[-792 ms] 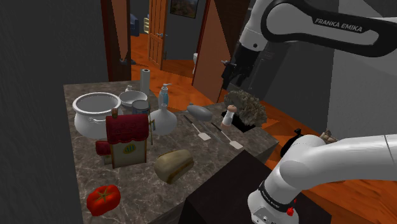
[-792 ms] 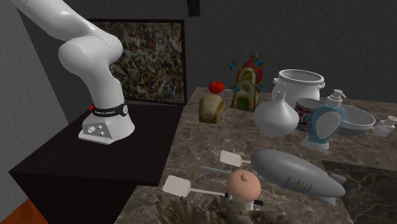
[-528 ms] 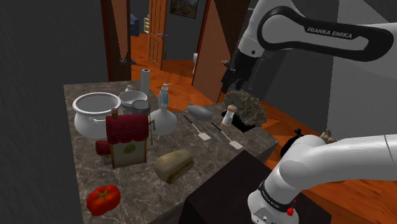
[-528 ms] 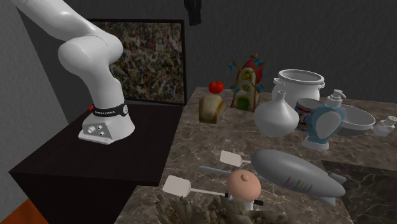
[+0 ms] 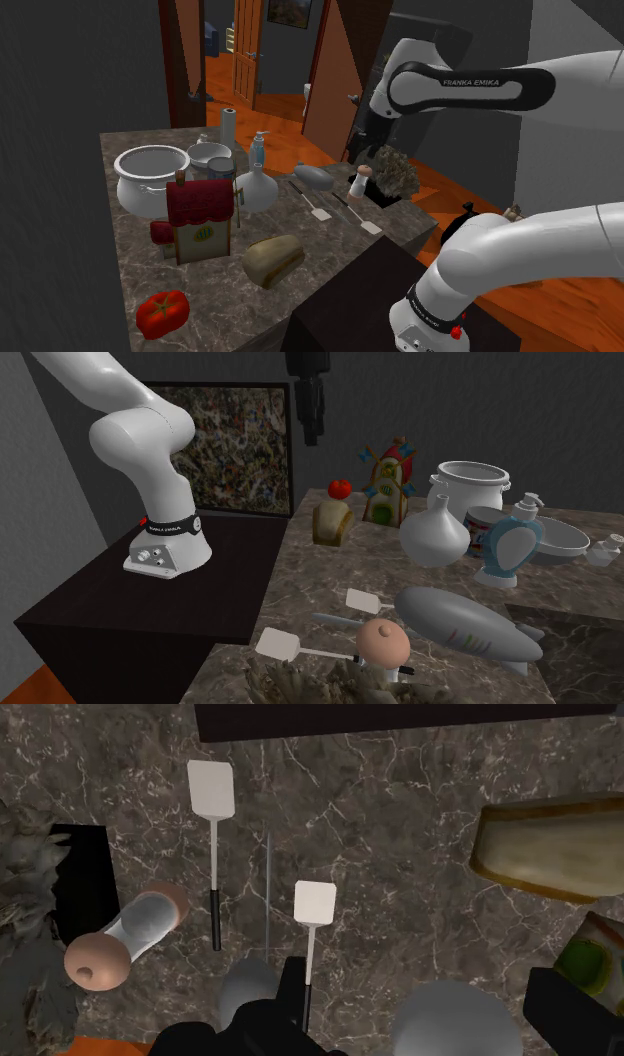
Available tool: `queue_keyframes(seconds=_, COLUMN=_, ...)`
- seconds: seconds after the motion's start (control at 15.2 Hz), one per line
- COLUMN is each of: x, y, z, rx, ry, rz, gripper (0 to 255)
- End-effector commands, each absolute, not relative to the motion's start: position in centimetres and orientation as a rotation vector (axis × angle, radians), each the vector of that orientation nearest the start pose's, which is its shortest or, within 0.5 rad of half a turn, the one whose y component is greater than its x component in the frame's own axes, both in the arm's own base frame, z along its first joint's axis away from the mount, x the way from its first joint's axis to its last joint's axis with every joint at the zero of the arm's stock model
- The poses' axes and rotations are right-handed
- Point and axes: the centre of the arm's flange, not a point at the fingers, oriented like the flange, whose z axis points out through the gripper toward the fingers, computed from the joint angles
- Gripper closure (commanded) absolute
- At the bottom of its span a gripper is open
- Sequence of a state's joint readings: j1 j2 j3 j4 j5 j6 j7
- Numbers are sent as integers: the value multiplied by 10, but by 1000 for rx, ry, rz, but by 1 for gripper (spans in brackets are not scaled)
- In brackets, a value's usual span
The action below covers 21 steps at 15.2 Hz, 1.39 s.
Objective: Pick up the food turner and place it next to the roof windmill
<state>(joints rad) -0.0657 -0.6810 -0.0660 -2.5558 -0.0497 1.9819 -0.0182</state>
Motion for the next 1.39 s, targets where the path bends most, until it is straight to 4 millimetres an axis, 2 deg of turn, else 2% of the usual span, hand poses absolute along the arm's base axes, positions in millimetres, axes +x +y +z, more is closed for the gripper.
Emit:
queue_keyframes(seconds=0.0, x=357, y=-65, z=474, rx=-3146, ry=138, rz=-165, gripper=0)
queue_keyframes(seconds=1.32, x=398, y=-217, z=261, rx=-3138, ry=211, rz=-118, gripper=0)
